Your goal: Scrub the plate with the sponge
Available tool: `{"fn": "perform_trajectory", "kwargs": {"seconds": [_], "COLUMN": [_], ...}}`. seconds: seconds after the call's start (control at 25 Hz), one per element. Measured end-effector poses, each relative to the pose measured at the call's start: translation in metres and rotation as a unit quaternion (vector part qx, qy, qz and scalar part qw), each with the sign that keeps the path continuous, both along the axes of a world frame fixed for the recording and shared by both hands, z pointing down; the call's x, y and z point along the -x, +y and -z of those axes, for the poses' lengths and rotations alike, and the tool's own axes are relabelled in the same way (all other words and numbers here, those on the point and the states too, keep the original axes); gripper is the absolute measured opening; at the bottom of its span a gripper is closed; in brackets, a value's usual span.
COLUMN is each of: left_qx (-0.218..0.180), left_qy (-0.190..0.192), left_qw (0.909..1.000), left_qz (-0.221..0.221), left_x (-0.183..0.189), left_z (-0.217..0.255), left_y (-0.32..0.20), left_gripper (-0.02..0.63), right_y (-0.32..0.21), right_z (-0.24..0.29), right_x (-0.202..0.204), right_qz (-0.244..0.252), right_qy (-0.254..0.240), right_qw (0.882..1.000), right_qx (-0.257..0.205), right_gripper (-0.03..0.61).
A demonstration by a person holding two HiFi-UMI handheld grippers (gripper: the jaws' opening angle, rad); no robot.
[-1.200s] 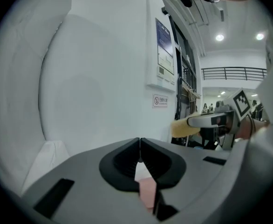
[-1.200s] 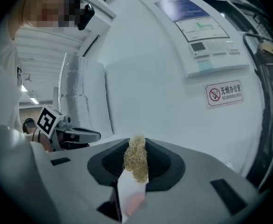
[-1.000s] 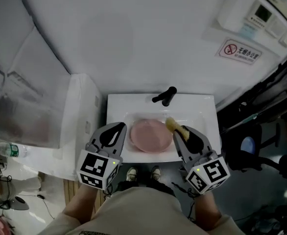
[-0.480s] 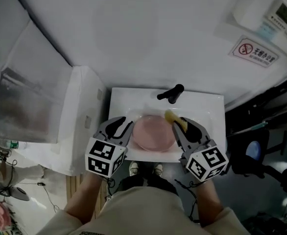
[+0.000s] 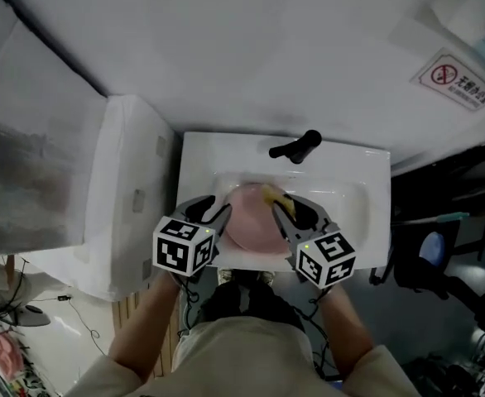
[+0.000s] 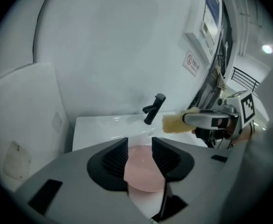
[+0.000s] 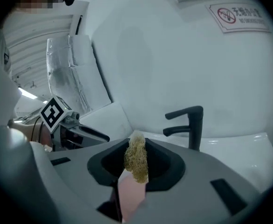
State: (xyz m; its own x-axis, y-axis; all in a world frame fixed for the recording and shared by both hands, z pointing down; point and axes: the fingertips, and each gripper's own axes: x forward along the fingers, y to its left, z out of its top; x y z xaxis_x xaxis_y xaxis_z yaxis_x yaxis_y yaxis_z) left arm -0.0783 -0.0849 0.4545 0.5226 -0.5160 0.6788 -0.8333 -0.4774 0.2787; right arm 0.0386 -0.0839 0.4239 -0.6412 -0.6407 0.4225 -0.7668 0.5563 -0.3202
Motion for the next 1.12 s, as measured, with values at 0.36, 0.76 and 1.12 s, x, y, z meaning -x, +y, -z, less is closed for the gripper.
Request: {"fn": "perform_trajectory", "kwargs": {"seconds": [0.36, 0.76, 1.12], "left_qx": [0.097, 0.230, 0.297], "left_qy": [-0.020, -0.007, -0.002], "left_qw": [0.9950, 0.9731, 0.9547], "left_qz": [-0.014, -0.004, 0.008], "left_x": [0.001, 0.002, -0.004], "left_z": [-0.087, -0.160, -0.184], "left_y": [0.006, 0.033, 0.047], "left_gripper": [0.189, 0.193, 0.172], "right_y": [0.004, 0.004, 0.010], "right_z": [-0.081, -0.137, -0.162], "right_x": [0.020, 0.032, 0.031], "right_qz": [0.027, 0.041, 0.060], "right_qy": [0.008, 0.002, 0.011], "right_qw": [0.997, 0.992, 0.988], "right_qx": [0.068, 0.117, 0.141], "right_gripper": [0.095, 0.095, 0.095]}}
